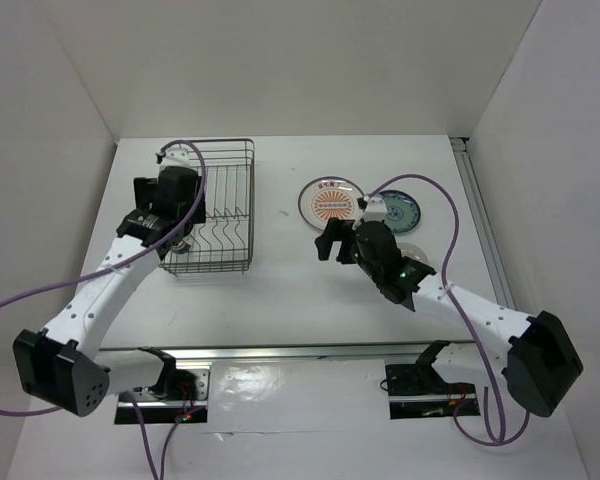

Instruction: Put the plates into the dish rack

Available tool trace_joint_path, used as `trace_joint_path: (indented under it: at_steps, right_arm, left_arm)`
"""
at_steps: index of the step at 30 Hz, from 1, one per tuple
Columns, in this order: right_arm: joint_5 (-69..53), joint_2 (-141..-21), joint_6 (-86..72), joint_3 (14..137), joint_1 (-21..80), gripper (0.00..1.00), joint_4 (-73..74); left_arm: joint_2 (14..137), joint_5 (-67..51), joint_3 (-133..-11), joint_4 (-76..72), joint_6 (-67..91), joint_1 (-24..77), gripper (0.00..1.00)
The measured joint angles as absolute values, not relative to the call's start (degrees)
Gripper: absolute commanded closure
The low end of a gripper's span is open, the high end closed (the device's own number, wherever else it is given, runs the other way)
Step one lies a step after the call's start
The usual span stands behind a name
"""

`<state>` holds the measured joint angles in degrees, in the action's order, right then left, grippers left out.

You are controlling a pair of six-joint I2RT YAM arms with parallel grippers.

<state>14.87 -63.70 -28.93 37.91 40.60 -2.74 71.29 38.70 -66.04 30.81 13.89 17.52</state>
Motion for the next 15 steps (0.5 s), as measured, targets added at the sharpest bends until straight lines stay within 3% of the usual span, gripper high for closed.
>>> trace_joint_path:
  at_steps: [8, 15]
  right_arm:
    - [10.6, -70.8, -35.6, 34.4, 24.8, 0.00, -10.9]
    - [4.3, -82.0, -41.2, 32.2, 22.6, 0.03, -19.9]
  left_arm:
    - [61.0, 34.1, -64.8, 27.2, 15.1, 19.4, 0.00]
    - [54.4, 23.9, -62.5, 22.1, 15.5, 19.4, 0.00]
